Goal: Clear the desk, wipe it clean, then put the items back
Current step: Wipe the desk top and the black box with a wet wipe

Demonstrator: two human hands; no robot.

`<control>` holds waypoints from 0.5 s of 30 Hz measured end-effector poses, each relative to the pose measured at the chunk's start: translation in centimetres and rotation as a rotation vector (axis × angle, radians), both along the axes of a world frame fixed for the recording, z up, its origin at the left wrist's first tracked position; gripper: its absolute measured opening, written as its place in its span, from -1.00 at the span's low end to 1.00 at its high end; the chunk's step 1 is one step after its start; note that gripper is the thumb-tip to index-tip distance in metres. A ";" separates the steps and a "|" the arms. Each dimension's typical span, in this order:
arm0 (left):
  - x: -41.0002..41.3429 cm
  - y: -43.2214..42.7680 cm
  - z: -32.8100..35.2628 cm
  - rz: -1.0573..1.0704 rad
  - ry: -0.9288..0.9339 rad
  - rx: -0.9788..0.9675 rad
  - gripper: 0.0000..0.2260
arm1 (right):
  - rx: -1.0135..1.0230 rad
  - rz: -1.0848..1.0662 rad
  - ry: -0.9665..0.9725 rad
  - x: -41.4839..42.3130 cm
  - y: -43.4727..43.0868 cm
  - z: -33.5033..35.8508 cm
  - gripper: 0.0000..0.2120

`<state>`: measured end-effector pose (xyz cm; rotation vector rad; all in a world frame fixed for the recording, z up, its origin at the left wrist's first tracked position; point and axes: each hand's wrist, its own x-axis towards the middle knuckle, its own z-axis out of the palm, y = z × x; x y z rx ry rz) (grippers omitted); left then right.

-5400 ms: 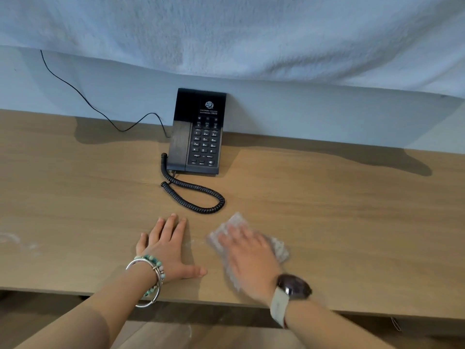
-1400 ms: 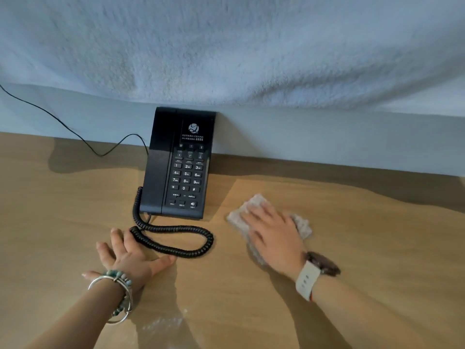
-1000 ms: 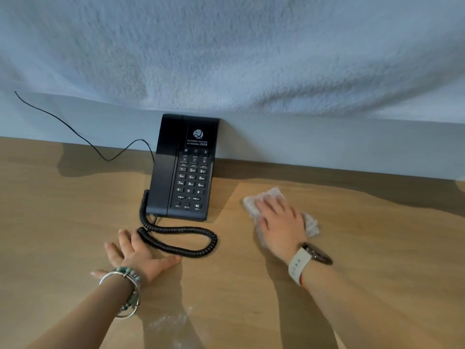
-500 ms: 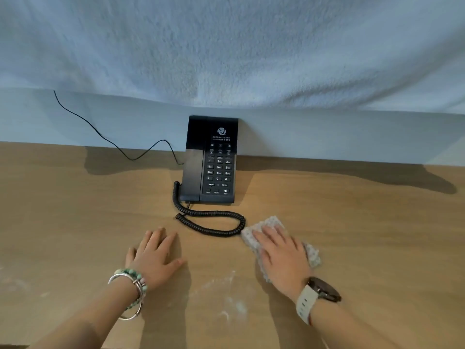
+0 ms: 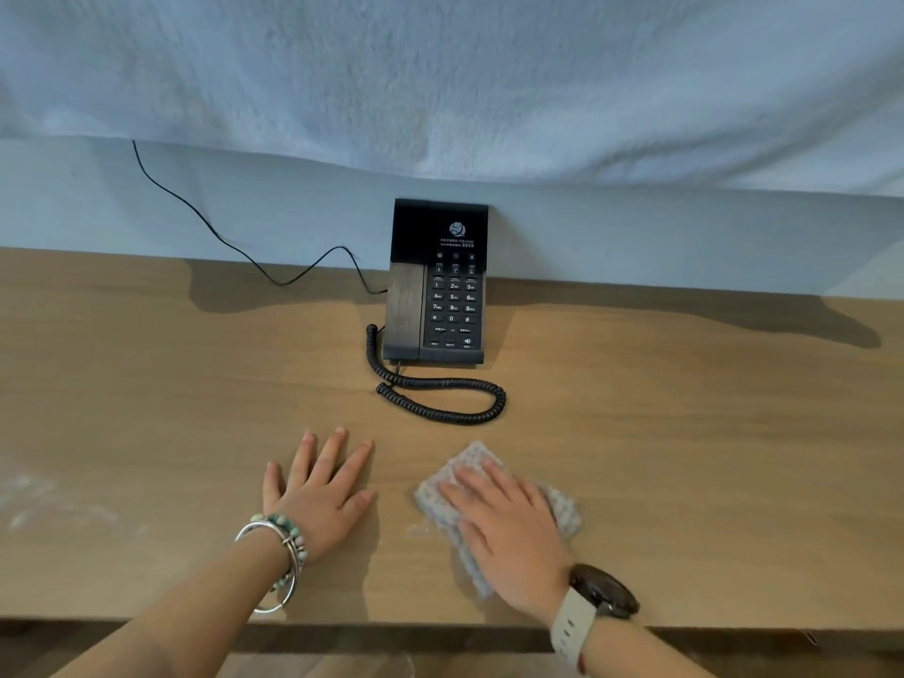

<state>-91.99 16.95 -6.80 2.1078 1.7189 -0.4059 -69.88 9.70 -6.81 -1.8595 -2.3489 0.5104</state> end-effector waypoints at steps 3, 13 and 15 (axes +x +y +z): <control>0.0 0.0 0.0 -0.011 0.001 0.005 -0.52 | 0.060 -0.113 -0.090 4.2 0.0 0.5 -0.53; 0.0 -0.1 0.1 -0.030 0.017 0.017 -0.50 | 0.055 -0.176 -0.039 -0.7 -1.8 -0.1 -0.56; 0.1 -0.5 0.2 -0.034 0.016 0.029 -0.50 | 0.071 -0.044 -0.006 -0.8 -1.8 0.1 -0.56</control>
